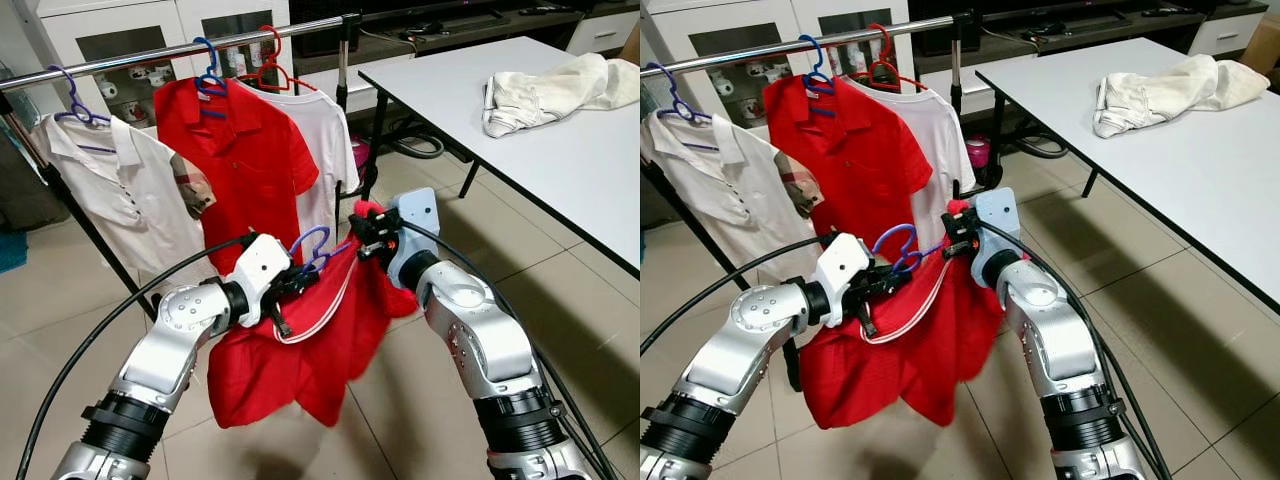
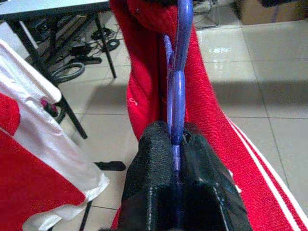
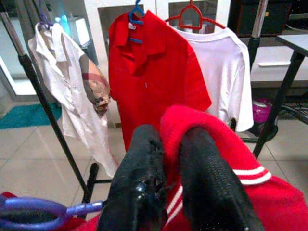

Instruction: Hang hanger

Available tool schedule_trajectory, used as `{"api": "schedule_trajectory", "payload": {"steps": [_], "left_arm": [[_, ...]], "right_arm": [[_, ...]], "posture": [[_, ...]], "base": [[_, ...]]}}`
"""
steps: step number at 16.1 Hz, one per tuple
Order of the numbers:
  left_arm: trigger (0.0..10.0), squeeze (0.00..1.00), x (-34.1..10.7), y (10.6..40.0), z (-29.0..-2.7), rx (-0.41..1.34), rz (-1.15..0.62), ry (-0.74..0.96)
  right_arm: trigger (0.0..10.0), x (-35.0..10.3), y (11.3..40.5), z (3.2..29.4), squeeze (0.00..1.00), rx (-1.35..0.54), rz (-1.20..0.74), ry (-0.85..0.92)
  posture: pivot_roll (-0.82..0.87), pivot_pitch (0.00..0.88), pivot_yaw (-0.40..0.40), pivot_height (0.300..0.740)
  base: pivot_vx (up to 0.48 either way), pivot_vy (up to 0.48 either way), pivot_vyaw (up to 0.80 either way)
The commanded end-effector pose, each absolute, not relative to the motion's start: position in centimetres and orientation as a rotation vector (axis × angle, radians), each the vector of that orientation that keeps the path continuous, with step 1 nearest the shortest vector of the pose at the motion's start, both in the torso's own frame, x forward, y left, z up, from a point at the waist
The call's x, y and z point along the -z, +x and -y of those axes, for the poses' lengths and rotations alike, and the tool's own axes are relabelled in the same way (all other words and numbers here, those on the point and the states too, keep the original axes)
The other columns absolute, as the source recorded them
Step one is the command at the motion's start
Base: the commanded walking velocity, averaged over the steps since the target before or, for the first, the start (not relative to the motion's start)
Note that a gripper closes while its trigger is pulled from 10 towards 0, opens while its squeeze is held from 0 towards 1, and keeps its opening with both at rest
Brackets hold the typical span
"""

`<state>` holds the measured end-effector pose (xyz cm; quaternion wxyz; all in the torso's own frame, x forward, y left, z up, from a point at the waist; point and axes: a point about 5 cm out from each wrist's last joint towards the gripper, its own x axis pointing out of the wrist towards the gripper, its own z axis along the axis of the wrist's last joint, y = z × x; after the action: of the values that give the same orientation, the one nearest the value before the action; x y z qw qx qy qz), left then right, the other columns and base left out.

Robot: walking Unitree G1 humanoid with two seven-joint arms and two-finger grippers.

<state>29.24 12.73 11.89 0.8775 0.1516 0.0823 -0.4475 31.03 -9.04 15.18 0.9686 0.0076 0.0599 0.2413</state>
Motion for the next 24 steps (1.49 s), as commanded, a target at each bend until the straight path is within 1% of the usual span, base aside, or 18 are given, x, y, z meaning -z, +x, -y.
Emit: {"api": "schedule_trajectory", "payload": {"steps": [1,5,8,10,11,12,13,15,16,17,18,19,21,22,23,24], "left_arm": [[0.0,0.00,-12.8,29.1,-12.2,0.967,-0.121,0.320],[0.0,0.00,-12.8,28.9,-12.1,0.979,-0.121,0.310],[0.0,0.00,-12.7,28.9,-12.6,0.968,-0.129,0.310],[0.0,0.00,-12.7,28.9,-12.8,0.960,-0.130,0.312],[0.0,0.00,-13.0,29.4,-13.5,0.942,-0.127,0.320],[0.0,0.00,-13.0,29.4,-13.5,0.942,-0.127,0.320],[0.0,0.00,-13.4,29.7,-14.0,0.942,-0.119,0.327],[0.0,0.00,-14.0,29.9,-14.7,0.968,-0.103,0.337],[0.0,0.00,-15.1,30.0,-15.5,1.022,-0.085,0.338],[0.0,0.00,-15.1,30.0,-15.5,1.022,-0.085,0.338],[0.0,0.00,-16.5,30.2,-16.0,1.079,-0.057,0.327],[0.0,0.00,-17.4,30.2,-16.1,1.111,-0.033,0.318],[0.0,0.00,-18.3,30.2,-16.2,1.144,-0.015,0.304],[0.0,0.00,-19.4,29.8,-16.4,1.241,-0.022,0.315],[0.0,0.00,-19.6,29.5,-16.5,1.285,-0.037,0.337],[0.0,0.00,-20.0,29.1,-16.5,1.359,-0.068,0.385]], "right_arm": [[10.0,-16.0,31.4,9.1,1.00,-0.484,-0.086,0.024],[10.0,-15.9,31.3,9.2,1.00,-0.493,-0.094,0.023],[10.0,-15.9,30.8,9.8,1.00,-0.588,-0.132,-0.005],[10.0,-16.0,30.7,10.1,1.00,-0.615,-0.145,-0.019],[10.0,-16.8,30.2,11.3,1.00,-0.715,-0.164,-0.082],[10.0,-16.8,30.2,11.3,1.00,-0.715,-0.164,-0.082],[10.0,-17.9,29.9,12.3,1.00,-0.795,-0.145,-0.125],[10.0,-19.6,29.6,13.5,1.00,-0.862,-0.091,-0.164],[10.0,-20.9,29.4,14.5,1.00,-0.952,-0.063,-0.212],[10.0,-20.9,29.4,14.5,1.00,-0.952,-0.063,-0.212],[10.0,-21.5,29.1,14.8,1.00,-1.033,-0.058,-0.234],[10.0,-21.7,29.0,14.9,1.00,-1.067,-0.059,-0.233],[10.0,-22.0,29.0,14.9,1.00,-1.095,-0.056,-0.237],[10.0,-22.9,29.1,14.9,0.00,-1.145,-0.026,-0.254],[10.0,-23.4,29.2,14.8,0.00,-1.170,-0.007,-0.263],[10.0,-24.2,29.0,14.2,0.00,-1.258,0.018,-0.297]], "posture": [[-0.20,0.000,0.027,0.740],[-0.21,0.000,0.027,0.740],[-0.21,0.000,0.019,0.740],[-0.21,0.000,0.018,0.740],[-0.21,0.000,0.013,0.740],[-0.21,0.000,0.013,0.740],[-0.20,0.000,0.009,0.740],[-0.20,0.000,0.005,0.740],[-0.19,0.000,-0.006,0.740],[-0.19,0.000,-0.006,0.740],[-0.18,0.000,-0.016,0.740],[-0.17,0.000,-0.020,0.740],[-0.17,0.000,-0.021,0.740],[-0.16,0.000,-0.016,0.740],[-0.16,0.000,-0.011,0.740],[-0.16,0.000,-0.010,0.740]], "base": [[0.000,0.000,0.00],[0.000,0.000,0.00],[0.000,0.000,0.00],[0.000,0.000,0.00],[0.000,0.000,0.00],[0.000,0.000,0.00],[0.000,0.000,0.00],[0.000,0.000,0.00],[0.000,0.000,0.00],[0.000,0.000,0.00],[0.000,0.000,0.00],[0.000,0.000,0.00],[0.000,0.000,0.00],[0.000,0.000,0.00],[0.000,0.000,0.00],[0.000,0.000,0.00]]}}
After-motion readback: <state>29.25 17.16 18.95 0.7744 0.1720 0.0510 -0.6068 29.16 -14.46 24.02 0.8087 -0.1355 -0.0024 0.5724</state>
